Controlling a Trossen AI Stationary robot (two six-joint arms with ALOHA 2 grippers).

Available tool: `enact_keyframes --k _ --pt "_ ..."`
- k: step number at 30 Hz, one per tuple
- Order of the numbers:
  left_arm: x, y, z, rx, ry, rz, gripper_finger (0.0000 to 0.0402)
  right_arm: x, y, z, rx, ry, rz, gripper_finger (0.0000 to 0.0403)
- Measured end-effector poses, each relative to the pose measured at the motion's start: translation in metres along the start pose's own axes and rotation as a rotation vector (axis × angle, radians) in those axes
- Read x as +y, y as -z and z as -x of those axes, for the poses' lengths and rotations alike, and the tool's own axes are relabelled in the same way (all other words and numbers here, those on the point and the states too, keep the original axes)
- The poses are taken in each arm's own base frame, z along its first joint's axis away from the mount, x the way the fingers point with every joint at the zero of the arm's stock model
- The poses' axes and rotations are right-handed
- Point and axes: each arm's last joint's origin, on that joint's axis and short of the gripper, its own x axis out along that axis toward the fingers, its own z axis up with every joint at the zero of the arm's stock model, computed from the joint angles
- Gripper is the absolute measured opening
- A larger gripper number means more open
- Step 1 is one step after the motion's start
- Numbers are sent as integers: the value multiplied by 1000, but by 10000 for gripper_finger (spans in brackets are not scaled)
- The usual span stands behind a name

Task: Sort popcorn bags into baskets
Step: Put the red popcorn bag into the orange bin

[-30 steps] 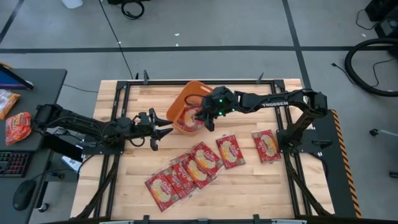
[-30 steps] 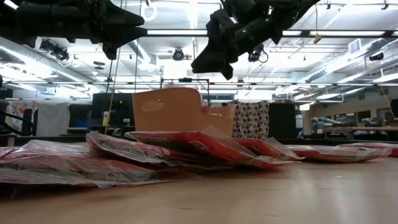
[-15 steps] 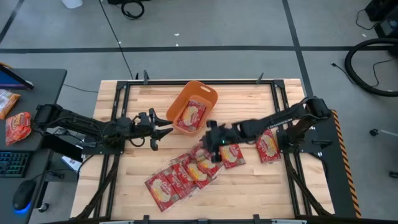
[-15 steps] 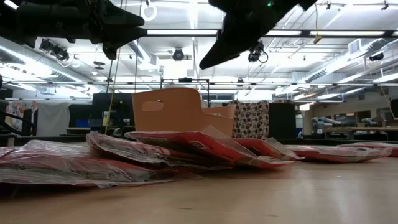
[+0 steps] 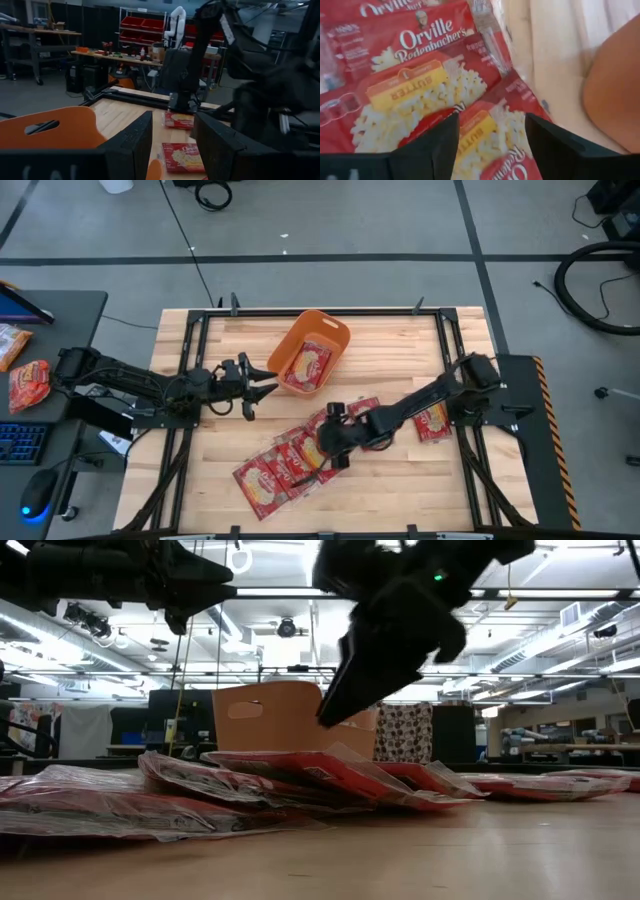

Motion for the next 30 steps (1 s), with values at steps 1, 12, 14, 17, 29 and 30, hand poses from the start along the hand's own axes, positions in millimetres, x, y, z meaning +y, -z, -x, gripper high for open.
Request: enact_keyframes --k 1,12,14,17,29,30 --pt "0 0 0 0 -3 -1 151 3 -1 -4 20 0 4 234" --pt "0 1 0 10 -4 -5 151 21 -17 -15 155 19 -62 236" --pt "0 1 0 10 -4 -5 151 26 -15 -17 152 32 -69 236" --pt "0 1 0 8 -4 -1 151 34 -8 -22 172 83 -59 234" --pt "0 1 0 10 -4 6 151 49 6 -20 207 248 39 185" --pt "0 1 0 10 -4 6 151 48 7 -20 219 252 42 172"
